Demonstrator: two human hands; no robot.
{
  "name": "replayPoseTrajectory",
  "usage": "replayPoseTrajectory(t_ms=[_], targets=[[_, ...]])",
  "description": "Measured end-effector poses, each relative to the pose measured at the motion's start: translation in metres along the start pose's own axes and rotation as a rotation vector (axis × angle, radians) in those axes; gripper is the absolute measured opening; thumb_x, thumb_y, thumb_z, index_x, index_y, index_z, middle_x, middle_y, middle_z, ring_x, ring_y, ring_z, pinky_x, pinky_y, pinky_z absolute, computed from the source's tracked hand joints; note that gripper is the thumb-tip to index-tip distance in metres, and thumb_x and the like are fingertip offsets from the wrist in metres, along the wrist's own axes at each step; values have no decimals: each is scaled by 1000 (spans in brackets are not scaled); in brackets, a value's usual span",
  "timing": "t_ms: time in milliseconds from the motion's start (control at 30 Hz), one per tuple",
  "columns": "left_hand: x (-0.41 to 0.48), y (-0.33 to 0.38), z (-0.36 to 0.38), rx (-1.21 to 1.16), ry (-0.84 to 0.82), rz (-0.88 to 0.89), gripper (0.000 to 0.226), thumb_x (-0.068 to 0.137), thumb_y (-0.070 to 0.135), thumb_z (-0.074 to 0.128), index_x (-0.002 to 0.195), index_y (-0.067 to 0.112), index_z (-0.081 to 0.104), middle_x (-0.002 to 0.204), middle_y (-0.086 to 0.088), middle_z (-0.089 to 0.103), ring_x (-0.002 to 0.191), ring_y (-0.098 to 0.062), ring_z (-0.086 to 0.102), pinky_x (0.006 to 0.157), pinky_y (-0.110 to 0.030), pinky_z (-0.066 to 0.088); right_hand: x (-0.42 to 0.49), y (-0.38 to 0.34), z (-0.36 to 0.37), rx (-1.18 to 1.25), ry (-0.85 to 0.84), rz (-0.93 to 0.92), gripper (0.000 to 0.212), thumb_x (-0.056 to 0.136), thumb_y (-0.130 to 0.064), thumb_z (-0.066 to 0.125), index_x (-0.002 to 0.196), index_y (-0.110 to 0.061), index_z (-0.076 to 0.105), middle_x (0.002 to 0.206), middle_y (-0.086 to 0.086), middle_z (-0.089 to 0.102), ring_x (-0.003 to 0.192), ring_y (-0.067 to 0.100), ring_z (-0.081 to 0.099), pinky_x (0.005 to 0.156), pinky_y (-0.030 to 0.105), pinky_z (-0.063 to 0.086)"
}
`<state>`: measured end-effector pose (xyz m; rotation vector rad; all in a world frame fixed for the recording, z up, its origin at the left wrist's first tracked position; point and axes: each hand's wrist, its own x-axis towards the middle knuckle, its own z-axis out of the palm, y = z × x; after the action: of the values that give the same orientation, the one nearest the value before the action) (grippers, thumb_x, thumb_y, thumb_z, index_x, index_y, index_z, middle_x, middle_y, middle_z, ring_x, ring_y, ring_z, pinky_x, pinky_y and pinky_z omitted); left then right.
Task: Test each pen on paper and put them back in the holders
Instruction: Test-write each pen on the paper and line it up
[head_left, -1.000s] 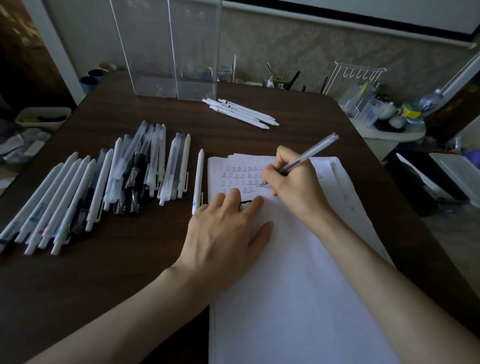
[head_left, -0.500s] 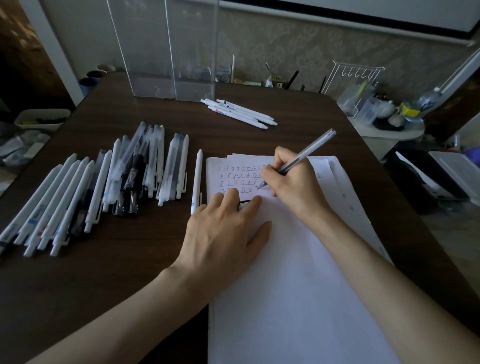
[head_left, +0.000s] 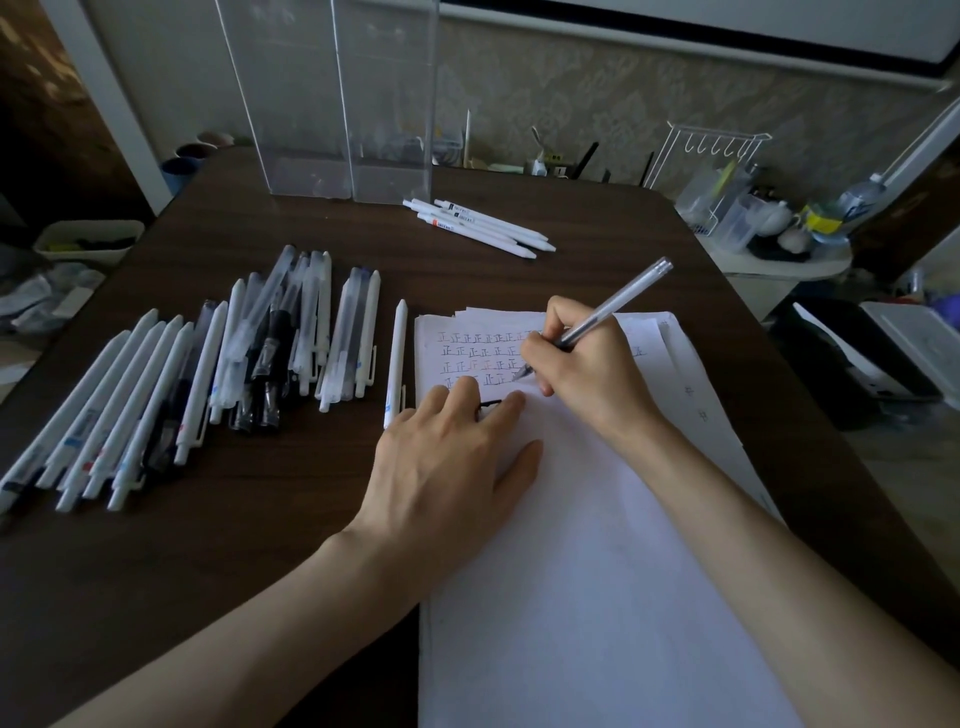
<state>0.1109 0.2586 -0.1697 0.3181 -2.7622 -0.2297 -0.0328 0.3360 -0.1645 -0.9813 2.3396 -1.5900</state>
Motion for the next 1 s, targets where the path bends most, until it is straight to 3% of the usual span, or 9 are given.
replayPoseTrajectory(t_ms=[267, 367, 467, 567, 633, 733, 800, 900, 1000], targets=[[0, -1, -3, -70, -3, -13, 40, 81, 42, 40, 107, 23, 63, 75, -2, 51, 65, -23, 57, 47, -23, 27, 0, -3, -1, -58, 34, -32, 34, 78, 0, 53, 59, -15, 30, 49, -1, 28, 46, 7, 29, 48, 29, 26], [0, -2, -3, -162, 0, -25, 40, 81, 27, 39, 118, 20, 51, 83, -5, 53, 71, -24, 57, 48, -26, 32, -1, -3, -2, 23, 36, -2, 30, 81, -2, 53, 61, -12, 33, 44, -3, 37, 43, 7, 37, 49, 27, 31], [1, -4, -1, -319, 16, -11, 47, 86, 3, 36, 133, 8, 34, 107, -13, 56, 102, -27, 55, 82, -27, 40, -1, -4, -4, 172, 74, -12, 34, 92, -14, 57, 64, -9, 37, 45, 6, 45, 43, 10, 43, 51, 22, 39], [0, -5, -1, -482, 0, -61, 50, 93, -4, 39, 140, 5, 24, 123, -14, 54, 115, -21, 51, 93, -20, 34, -1, -7, -6, 300, 80, -20, 34, 92, -19, 59, 65, -10, 39, 42, 2, 44, 39, 9, 39, 46, 16, 34], [1, -4, -4, -573, 48, -96, 38, 96, 9, 47, 133, 7, 38, 116, -10, 62, 105, -20, 59, 85, -24, 44, -3, -11, -9, 377, 50, -18, 30, 90, -15, 61, 68, -10, 41, 42, -2, 44, 38, 7, 38, 43, 16, 32], [3, -3, -10, -583, 117, -117, 17, 93, 26, 55, 102, 13, 60, 82, 2, 66, 76, -14, 63, 67, -28, 46, -7, -19, -16, 507, 1, 18, 32, 90, -22, 58, 67, -10, 39, 44, -2, 43, 39, 6, 37, 41, 15, 29], [3, -4, -11, -587, 142, -101, 16, 89, 28, 59, 94, 13, 62, 74, 7, 63, 69, -7, 60, 62, -20, 45, -9, -24, -18, 537, -24, 36, 35, 90, -28, 56, 66, -11, 37, 44, -2, 40, 39, 7, 37, 41, 15, 28], [3, -3, -12, -577, 168, -74, 15, 87, 27, 61, 91, 13, 62, 68, 15, 57, 62, 2, 55, 58, -9, 39, -12, -27, -15, 522, -62, 6, 38, 93, -14, 55, 61, -11, 34, 44, -1, 35, 38, 9, 34, 41, 16, 27], [2, -3, -14, -584, 175, -63, 14, 88, 24, 62, 92, 11, 62, 69, 14, 58, 63, -1, 56, 57, -10, 41, -15, -28, -12, 507, -121, -14, 39, 91, -9, 57, 60, -10, 35, 46, 2, 33, 39, 10, 33, 41, 16, 28]])
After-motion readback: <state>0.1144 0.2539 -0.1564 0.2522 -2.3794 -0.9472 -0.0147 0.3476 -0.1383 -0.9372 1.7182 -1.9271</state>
